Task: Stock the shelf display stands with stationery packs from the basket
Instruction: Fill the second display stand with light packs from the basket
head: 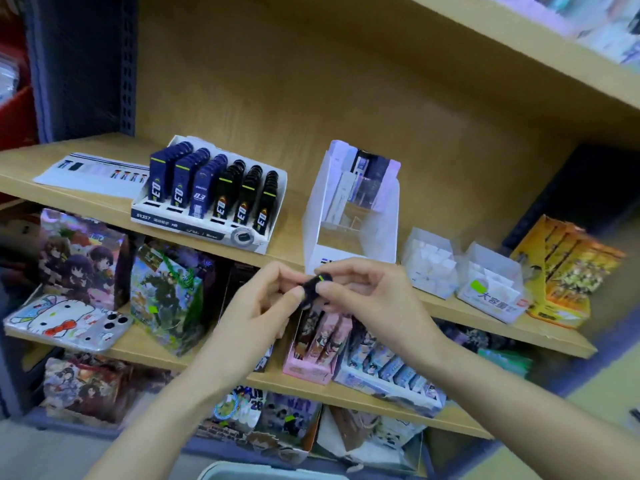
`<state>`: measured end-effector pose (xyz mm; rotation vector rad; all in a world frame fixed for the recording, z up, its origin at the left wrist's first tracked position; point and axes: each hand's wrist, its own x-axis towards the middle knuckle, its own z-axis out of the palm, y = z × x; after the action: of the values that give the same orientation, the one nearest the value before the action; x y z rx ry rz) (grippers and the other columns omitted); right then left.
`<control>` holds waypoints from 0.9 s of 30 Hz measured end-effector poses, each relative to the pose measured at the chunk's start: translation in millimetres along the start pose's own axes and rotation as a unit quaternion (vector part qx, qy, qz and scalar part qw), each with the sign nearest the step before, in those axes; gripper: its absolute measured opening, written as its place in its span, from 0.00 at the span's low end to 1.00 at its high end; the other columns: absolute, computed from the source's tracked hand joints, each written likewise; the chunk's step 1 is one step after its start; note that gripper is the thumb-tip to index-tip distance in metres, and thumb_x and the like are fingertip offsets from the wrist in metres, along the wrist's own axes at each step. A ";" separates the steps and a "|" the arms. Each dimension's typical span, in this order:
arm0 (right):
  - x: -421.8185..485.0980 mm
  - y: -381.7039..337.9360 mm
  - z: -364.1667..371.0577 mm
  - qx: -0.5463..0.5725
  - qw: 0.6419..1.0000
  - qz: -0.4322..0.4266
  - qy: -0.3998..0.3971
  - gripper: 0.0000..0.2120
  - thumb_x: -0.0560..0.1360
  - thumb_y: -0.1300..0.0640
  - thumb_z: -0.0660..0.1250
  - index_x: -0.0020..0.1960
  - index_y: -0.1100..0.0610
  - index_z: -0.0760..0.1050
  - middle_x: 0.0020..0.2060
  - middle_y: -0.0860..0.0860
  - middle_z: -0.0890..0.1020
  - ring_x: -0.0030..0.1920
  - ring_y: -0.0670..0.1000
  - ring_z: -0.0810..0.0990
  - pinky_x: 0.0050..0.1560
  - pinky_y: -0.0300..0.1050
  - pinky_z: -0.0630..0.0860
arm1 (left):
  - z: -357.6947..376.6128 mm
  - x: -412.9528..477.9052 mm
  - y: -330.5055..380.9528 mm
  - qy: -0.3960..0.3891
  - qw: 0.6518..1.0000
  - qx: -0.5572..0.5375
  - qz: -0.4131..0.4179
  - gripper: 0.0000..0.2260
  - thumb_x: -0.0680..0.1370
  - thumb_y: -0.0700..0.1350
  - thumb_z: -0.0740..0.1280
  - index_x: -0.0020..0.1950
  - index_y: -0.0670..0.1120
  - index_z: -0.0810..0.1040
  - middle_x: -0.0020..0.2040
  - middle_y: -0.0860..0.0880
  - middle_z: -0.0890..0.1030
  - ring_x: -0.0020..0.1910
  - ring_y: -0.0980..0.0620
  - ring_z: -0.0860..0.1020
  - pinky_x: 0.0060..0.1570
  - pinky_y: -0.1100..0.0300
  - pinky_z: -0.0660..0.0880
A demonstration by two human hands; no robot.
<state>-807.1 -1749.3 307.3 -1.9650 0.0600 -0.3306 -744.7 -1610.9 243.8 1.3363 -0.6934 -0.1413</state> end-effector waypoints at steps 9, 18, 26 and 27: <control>19.2 -4.6 -59.1 0.005 0.985 -0.067 0.159 0.04 0.77 0.64 0.64 0.48 0.57 0.76 0.42 0.55 0.80 0.39 0.44 0.80 0.40 0.36 0.79 | 14.4 44.2 10.8 0.059 0.924 0.354 0.134 0.07 0.80 0.45 0.59 0.58 0.50 0.72 0.49 0.59 0.70 0.51 0.57 0.70 0.53 0.58 0.68; 77.0 -11.0 -13.3 -0.082 0.976 -0.142 0.141 0.06 0.75 0.62 0.67 0.44 0.51 0.76 0.41 0.50 0.82 0.44 0.52 0.82 0.48 0.48 0.80 | -79.3 48.4 -22.8 0.143 0.774 0.609 0.100 0.10 0.77 0.40 0.63 0.58 0.41 0.76 0.53 0.42 0.75 0.55 0.41 0.72 0.55 0.46 0.66; 117.5 -14.6 35.6 -0.234 0.947 -0.200 0.090 0.03 0.75 0.60 0.67 0.48 0.55 0.79 0.39 0.47 0.80 0.37 0.40 0.76 0.42 0.27 0.71 | -92.9 42.7 -27.2 0.089 0.767 0.623 0.129 0.17 0.72 0.37 0.69 0.60 0.43 0.76 0.56 0.41 0.75 0.57 0.39 0.73 0.56 0.45 0.69; 118.9 -14.5 36.8 -0.249 0.944 -0.200 0.084 0.04 0.75 0.60 0.68 0.49 0.55 0.79 0.38 0.46 0.79 0.37 0.39 0.75 0.42 0.26 0.71 | -93.0 42.4 -26.9 0.086 0.768 0.622 0.129 0.17 0.72 0.37 0.69 0.60 0.43 0.76 0.56 0.41 0.75 0.57 0.39 0.73 0.56 0.46 0.69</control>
<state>-685.0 -1733.4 330.9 -2.4447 -0.1661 -0.8148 -653.5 -1559.6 228.9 2.4452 -0.8228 0.8100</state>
